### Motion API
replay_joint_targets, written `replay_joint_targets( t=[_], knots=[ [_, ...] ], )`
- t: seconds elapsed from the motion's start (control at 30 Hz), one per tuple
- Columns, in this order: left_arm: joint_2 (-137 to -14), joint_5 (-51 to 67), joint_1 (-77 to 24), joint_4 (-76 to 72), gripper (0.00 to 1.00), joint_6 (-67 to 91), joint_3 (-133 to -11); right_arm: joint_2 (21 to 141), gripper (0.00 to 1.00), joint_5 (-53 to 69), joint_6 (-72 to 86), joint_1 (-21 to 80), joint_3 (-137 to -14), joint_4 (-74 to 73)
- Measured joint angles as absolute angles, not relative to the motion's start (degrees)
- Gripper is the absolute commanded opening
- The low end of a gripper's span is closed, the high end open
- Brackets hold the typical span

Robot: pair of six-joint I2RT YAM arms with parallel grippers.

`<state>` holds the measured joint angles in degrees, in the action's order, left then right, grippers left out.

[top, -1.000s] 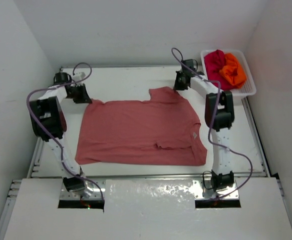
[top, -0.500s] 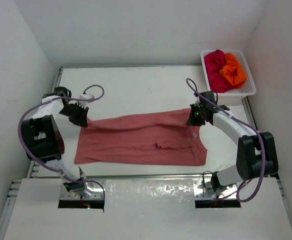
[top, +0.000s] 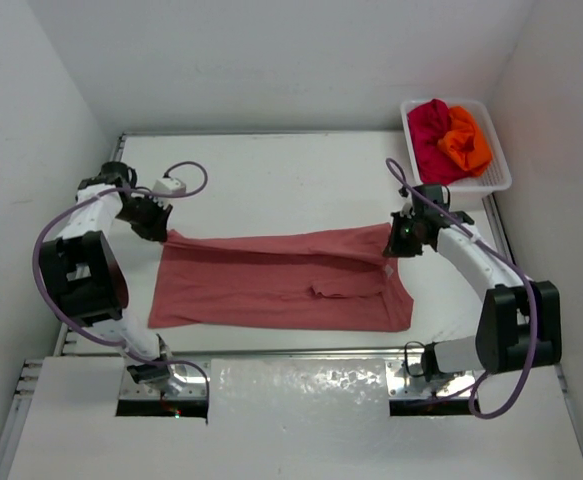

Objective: Fold and stack the t-shirts
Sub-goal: Fold the other side of the tshirt into a rectangle

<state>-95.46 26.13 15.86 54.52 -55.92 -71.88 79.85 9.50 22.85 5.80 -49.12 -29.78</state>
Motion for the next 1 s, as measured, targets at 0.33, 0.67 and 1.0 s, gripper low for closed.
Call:
replay_joint_targets(
  t=[0.33, 0.67, 1.0],
  knots=[
    [-95.29, 23.99, 15.86, 52.23, 0.0, -58.28, -62.28, 77.19, 0.0, 13.02, 22.55, 7.38, -41.23, -32.27],
    [-96.42, 21.87, 15.86, 48.45, 0.19, -58.28, -60.2, 78.15, 0.09, 13.56, 22.39, 7.73, -40.05, -33.61],
    [-93.58, 14.31, 20.75, 49.52, 1.0, -61.91, -61.41, 78.74, 0.54, 13.02, 20.16, 7.7, -40.1, -39.46]
  ],
)
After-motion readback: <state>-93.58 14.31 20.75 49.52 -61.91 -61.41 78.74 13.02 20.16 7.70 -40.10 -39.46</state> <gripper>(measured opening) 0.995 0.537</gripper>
